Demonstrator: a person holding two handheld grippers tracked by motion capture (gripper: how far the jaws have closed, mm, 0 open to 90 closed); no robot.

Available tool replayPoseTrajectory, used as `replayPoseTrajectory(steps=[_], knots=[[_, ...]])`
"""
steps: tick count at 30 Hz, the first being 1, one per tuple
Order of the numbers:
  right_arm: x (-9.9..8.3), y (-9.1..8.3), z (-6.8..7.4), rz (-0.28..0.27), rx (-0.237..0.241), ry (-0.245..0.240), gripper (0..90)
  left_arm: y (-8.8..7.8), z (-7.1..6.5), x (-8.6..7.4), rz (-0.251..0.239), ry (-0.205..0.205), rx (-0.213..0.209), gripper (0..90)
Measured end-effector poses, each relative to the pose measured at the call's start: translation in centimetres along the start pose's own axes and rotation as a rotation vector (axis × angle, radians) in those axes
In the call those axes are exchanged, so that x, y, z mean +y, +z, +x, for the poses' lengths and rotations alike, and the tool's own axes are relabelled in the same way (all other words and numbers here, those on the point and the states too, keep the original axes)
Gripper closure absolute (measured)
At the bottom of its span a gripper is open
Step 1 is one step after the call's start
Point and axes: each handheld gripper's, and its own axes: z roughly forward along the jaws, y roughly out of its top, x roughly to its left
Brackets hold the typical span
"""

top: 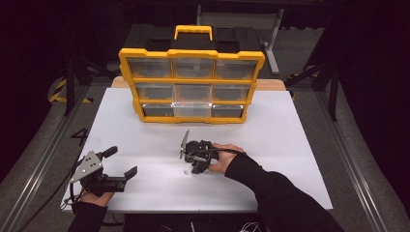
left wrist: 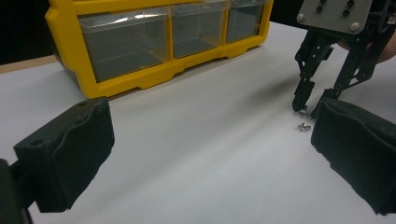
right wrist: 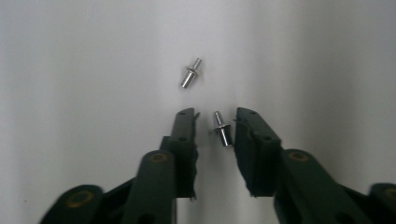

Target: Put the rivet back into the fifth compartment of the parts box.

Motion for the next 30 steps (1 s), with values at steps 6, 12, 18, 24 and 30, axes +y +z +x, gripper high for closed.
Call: replayPoseTrajectory(steps=[6, 12, 18, 24, 30], knots=[[0.1, -0.3, 0.3, 0.016, -0.004, -0.021, 81.6, 0.0, 0.0, 0.0, 0.000, 0.000, 0.000, 0.3], [0.2, -2.1, 0.4, -0.017, -0.012, -0.023, 81.6, 0.0, 0.0, 0.0, 0.000, 0.001, 0.000, 0.3], [0.5, -4.5, 0.6, -0.050, -0.026, -0.030, 81.6, 0.0, 0.0, 0.0, 0.001, 0.001, 0.000, 0.3], [1.0, -7.1, 0.4, -0.079, -0.043, -0.051, 81.6, 0.0, 0.0, 0.0, 0.001, 0.000, 0.001, 0.3], [1.7, -9.7, 0.2, -0.094, -0.064, -0.057, 81.6, 0.0, 0.0, 0.0, 0.000, 0.001, 0.001, 0.3]])
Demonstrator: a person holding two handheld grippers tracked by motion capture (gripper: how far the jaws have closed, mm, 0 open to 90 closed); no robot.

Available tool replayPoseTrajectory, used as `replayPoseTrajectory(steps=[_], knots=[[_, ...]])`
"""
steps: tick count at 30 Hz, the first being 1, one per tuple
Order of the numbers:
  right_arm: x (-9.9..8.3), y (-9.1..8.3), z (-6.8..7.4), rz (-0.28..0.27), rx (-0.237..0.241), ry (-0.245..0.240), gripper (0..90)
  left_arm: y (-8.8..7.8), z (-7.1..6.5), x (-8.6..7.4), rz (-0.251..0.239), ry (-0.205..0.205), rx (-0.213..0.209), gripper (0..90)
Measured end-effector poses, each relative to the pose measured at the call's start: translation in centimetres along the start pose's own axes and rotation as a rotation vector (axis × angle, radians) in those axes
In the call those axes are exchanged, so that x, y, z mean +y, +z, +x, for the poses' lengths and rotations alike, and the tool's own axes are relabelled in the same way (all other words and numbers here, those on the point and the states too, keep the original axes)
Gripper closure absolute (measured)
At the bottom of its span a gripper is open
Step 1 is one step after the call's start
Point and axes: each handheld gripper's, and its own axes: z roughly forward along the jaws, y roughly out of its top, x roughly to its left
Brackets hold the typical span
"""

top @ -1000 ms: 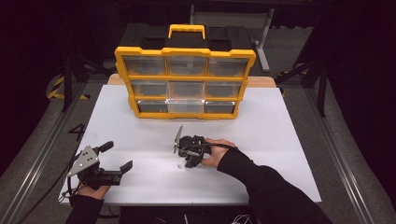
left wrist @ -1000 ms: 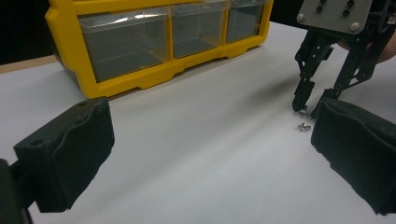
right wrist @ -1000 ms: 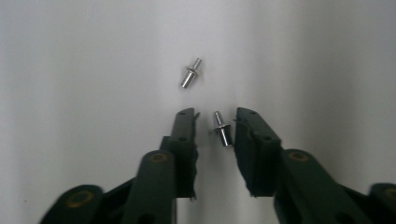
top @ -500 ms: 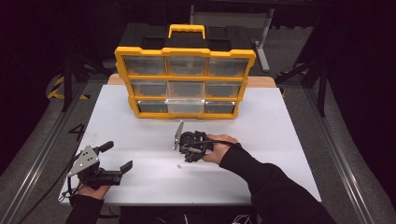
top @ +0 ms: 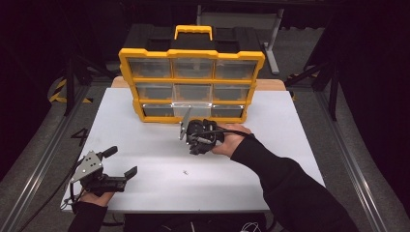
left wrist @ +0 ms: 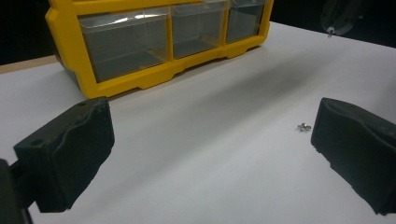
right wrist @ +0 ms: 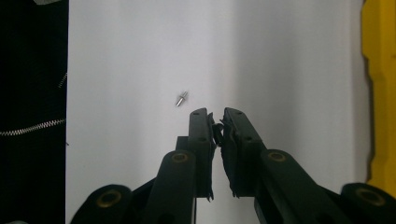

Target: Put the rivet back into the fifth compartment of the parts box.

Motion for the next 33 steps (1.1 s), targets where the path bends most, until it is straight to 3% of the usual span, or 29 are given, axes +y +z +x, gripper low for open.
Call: replayPoseTrajectory(steps=[18, 33], knots=[[1.8, -4.6, -1.3, -0.011, -0.058, -0.011, 81.6, -0.1, 0.0, 0.0, -0.002, 0.003, -0.001, 0.3], [2.7, -8.4, -3.8, -0.038, -0.111, 0.014, 81.6, 0.0, 0.0, 0.0, -0.004, 0.001, -0.002, 0.3]])
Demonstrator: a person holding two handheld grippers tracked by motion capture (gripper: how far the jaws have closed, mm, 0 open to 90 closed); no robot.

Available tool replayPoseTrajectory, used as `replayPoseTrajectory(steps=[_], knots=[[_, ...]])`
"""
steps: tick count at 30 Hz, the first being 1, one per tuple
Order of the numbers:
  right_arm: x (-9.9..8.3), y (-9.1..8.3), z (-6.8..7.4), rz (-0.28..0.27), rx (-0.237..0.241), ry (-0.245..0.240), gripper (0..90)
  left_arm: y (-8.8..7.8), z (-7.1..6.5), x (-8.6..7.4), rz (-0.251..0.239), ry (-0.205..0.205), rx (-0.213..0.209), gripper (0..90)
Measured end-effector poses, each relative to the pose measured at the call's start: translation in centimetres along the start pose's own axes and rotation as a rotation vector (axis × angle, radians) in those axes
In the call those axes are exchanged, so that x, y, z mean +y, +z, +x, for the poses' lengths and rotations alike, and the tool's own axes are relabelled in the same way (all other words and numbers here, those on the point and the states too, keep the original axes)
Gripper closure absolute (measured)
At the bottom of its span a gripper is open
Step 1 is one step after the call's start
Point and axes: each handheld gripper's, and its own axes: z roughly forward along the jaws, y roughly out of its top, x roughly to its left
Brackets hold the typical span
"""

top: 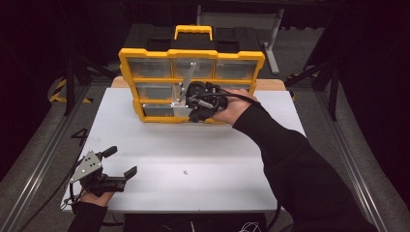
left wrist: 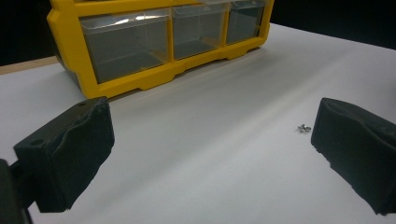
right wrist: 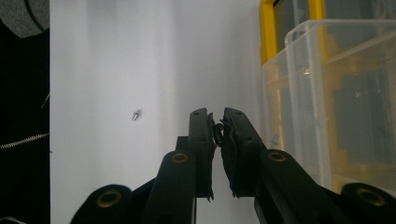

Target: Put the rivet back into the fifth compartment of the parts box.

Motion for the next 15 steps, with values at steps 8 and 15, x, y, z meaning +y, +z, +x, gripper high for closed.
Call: replayPoseTrajectory(steps=[8, 15], knots=[[0.8, -1.6, -1.7, -0.014, -0.034, 0.018, 81.6, 0.0, 0.0, 0.0, -0.002, -0.001, 0.001, 0.3], [1.1, -2.1, -3.4, -0.023, -0.052, 0.048, 81.7, -0.1, 0.0, -0.1, -0.012, -0.015, 0.000, 0.2]])
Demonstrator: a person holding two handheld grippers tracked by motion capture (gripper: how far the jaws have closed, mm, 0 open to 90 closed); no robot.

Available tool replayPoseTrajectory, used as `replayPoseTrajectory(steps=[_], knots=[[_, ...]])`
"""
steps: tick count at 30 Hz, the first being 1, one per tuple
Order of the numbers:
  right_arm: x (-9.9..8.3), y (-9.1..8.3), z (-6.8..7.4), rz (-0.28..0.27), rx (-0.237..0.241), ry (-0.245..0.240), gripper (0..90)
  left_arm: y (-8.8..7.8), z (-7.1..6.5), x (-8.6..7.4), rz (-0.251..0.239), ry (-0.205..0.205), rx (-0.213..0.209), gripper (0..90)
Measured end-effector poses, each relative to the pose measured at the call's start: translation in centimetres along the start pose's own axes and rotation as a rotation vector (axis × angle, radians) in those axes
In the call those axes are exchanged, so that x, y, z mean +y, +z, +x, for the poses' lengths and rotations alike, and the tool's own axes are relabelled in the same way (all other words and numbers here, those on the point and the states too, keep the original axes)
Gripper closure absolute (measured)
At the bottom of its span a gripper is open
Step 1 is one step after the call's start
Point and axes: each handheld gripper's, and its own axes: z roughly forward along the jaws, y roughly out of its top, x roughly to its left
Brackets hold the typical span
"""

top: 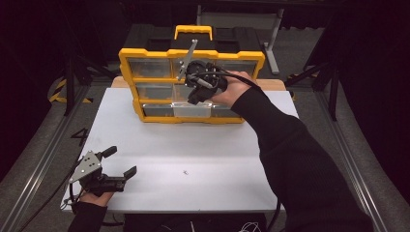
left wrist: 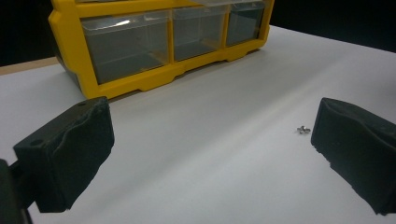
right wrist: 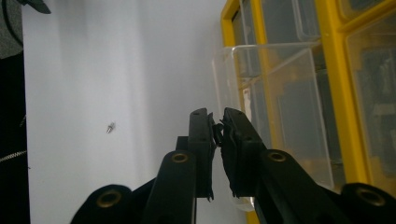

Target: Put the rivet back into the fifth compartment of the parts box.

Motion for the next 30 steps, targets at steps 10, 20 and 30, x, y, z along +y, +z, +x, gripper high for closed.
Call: replayPoseTrajectory(steps=[10, 20, 30], knots=[[0.3, 0.6, -2.4, 0.006, -0.015, 0.040, 81.7, 0.0, 0.0, 0.0, -0.001, 0.003, -0.004, 0.2], [0.0, 2.4, -4.4, 0.016, -0.018, 0.095, 81.7, -0.1, 0.1, -0.1, -0.004, -0.003, -0.002, 0.2], [-0.4, 4.3, -5.2, 0.041, -0.006, 0.113, 81.7, 0.0, 0.1, -0.1, -0.001, 0.002, -0.002, 0.2]])
